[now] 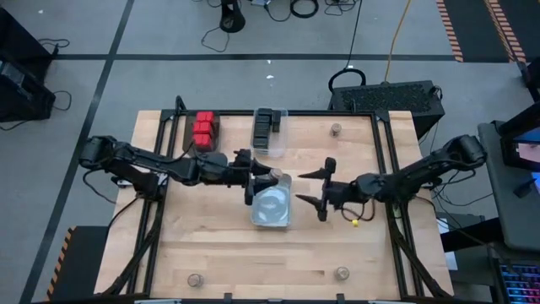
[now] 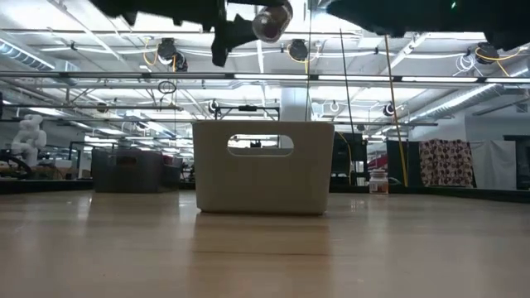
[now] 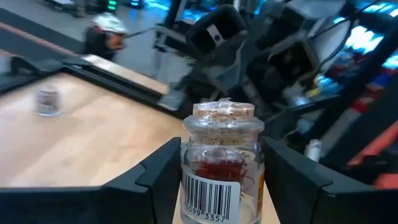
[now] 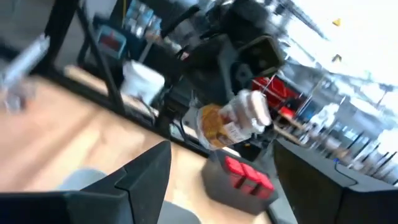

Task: Sort spices by type
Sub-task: Put the brown seasoning bottle into the gray bin

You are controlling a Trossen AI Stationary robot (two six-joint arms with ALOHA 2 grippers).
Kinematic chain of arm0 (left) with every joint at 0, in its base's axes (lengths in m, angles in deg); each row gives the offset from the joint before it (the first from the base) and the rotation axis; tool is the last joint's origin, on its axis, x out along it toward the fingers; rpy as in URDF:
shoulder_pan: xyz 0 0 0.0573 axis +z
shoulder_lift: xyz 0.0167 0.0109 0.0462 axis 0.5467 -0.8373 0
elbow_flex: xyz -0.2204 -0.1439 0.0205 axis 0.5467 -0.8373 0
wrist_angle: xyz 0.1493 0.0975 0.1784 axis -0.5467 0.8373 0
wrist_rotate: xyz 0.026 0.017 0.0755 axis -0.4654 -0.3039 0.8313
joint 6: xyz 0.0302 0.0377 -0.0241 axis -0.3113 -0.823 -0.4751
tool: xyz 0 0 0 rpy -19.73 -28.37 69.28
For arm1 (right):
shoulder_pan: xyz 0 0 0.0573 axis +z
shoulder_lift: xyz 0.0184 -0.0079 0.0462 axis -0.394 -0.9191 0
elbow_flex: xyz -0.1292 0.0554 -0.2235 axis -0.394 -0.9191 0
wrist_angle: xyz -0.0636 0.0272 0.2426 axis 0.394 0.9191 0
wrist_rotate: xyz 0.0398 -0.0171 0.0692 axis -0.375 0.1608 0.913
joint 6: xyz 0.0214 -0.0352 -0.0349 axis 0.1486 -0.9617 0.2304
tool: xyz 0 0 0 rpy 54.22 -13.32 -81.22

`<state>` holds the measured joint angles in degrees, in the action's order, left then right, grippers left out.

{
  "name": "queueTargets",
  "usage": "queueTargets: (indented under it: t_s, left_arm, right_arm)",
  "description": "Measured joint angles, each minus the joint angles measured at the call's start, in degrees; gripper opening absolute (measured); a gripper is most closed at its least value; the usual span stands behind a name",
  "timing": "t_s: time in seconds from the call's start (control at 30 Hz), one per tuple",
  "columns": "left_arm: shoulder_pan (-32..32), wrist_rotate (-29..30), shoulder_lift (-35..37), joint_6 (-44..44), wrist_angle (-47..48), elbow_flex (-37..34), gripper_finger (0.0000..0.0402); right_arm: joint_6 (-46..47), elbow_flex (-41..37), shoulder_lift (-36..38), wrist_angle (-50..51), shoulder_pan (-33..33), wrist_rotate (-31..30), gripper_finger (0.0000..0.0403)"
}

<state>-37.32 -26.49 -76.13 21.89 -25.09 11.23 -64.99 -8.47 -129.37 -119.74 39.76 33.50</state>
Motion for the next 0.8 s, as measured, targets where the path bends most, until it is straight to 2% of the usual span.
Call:
queueTargets:
  t_s: [0.13,0.3,0.5,0.63,0.8]
  left_arm:
    - [1.0,-5.3,0.0,2.7,-6.1,-2.1,0.0202]
    - [0.7,-5.6,-0.9,2.7,-10.0,-2.2,0.0203]
    - [0.5,-6.1,-1.6,2.7,-10.3,-2.2,0.0203]
    - [0.5,-6.2,-1.6,2.7,-10.2,-2.2,0.0203]
    - [0.5,-6.2,-1.6,2.7,-9.3,-2.2,0.0203]
  right_arm:
    - [-8.5,3.2,-4.8,-0.4,0.0,-1.8,0.0265]
    - [-12.0,9.8,-10.1,0.6,0.0,-11.7,0.0288]
    - [-16.0,17.1,-13.8,14.5,0.5,-12.9,0.0332]
    - [-19.5,18.8,-14.8,13.7,0.8,-16.6,0.0353]
    - [-22.1,18.9,-14.4,12.2,0.8,-21.3,0.0356]
